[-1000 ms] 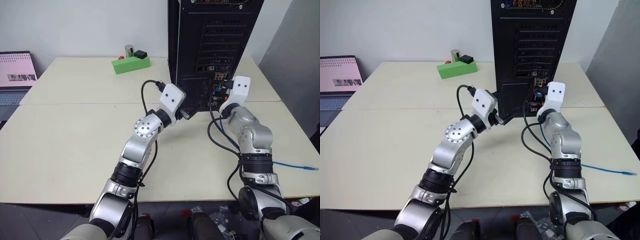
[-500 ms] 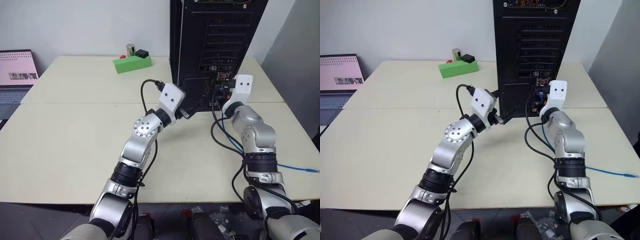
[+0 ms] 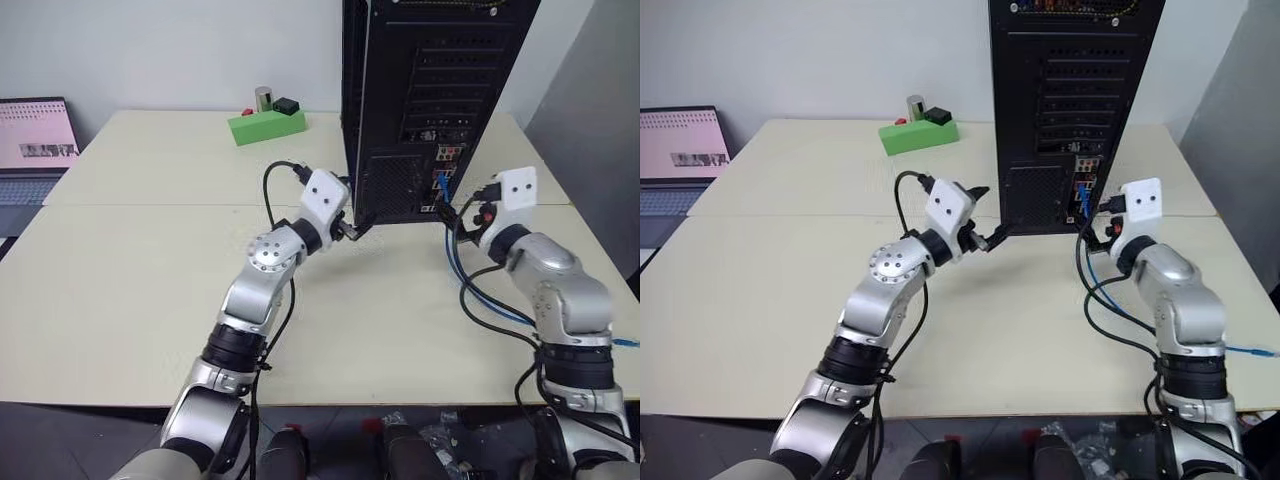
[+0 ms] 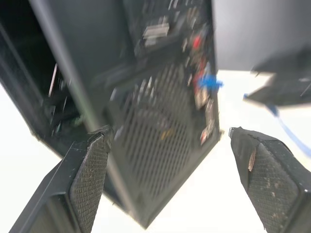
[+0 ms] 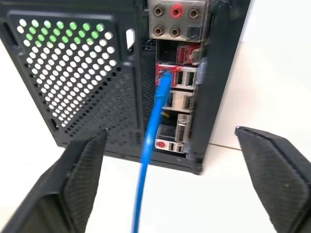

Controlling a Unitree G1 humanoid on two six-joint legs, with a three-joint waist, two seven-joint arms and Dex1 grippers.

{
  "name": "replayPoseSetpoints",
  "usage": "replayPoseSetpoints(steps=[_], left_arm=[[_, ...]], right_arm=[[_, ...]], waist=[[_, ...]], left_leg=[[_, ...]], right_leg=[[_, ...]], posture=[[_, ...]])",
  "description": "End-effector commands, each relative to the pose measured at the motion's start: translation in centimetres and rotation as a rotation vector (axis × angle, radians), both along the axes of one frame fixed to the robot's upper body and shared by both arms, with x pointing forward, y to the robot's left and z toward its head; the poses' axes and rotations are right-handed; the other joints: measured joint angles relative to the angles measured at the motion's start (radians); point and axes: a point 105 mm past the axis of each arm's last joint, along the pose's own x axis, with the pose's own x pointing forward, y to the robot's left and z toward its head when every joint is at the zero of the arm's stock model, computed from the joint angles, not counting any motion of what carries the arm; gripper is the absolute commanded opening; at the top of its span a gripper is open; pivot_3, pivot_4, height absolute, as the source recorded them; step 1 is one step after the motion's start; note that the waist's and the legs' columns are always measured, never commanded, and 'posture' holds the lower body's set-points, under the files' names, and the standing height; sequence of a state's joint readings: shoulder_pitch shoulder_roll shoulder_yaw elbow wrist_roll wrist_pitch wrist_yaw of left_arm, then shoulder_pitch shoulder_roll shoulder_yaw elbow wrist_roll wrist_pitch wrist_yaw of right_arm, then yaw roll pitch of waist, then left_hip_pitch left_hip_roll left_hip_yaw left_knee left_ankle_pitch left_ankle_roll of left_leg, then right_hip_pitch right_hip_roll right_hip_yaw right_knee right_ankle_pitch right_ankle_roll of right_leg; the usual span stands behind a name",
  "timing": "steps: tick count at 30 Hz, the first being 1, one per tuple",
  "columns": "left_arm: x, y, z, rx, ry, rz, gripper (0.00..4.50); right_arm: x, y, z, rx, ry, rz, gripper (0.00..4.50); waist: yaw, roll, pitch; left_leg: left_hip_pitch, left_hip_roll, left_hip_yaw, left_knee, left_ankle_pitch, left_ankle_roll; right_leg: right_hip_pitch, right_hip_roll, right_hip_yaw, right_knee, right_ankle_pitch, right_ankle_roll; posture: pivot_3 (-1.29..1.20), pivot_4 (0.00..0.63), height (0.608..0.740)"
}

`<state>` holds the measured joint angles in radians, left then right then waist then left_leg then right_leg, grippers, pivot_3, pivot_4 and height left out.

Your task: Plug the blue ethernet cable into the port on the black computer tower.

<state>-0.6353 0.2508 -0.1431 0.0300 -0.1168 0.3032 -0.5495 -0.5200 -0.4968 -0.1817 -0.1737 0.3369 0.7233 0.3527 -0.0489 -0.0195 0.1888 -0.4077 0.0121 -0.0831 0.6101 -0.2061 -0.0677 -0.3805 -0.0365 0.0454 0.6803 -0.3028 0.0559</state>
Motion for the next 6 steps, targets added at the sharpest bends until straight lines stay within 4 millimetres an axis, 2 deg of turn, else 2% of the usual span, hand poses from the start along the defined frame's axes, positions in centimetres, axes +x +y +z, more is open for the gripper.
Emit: replayPoseSetpoints(steps=[1, 6], left_arm=[[-0.6, 1.8, 2.0, -0.016, -0.024, -0.015, 4.08], [-1.0, 3.6, 2.2, 0.023, -0.025, -0.026, 4.08]], right_arm=[[-2.0, -0.4, 3.0, -0.008, -0.076, 0.150, 4.49], [-4.1, 0.0, 4.0, -0.042, -0.095, 0.326, 4.49]], waist=[[0.001, 0.000, 0.000], [0.002, 0.000, 0.000]], left_leg=[[0.000, 0.000, 0.000, 0.000, 0.000, 0.000], [0.000, 0.000, 0.000, 0.000, 0.000, 0.000]], right_leg=[[0.000, 0.000, 0.000, 0.000, 0.000, 0.000], [0.001, 0.000, -0.001, 0.000, 0.000, 0.000]], posture=[[0.00, 0.150, 0.740], [0.00, 0.150, 0.740]])
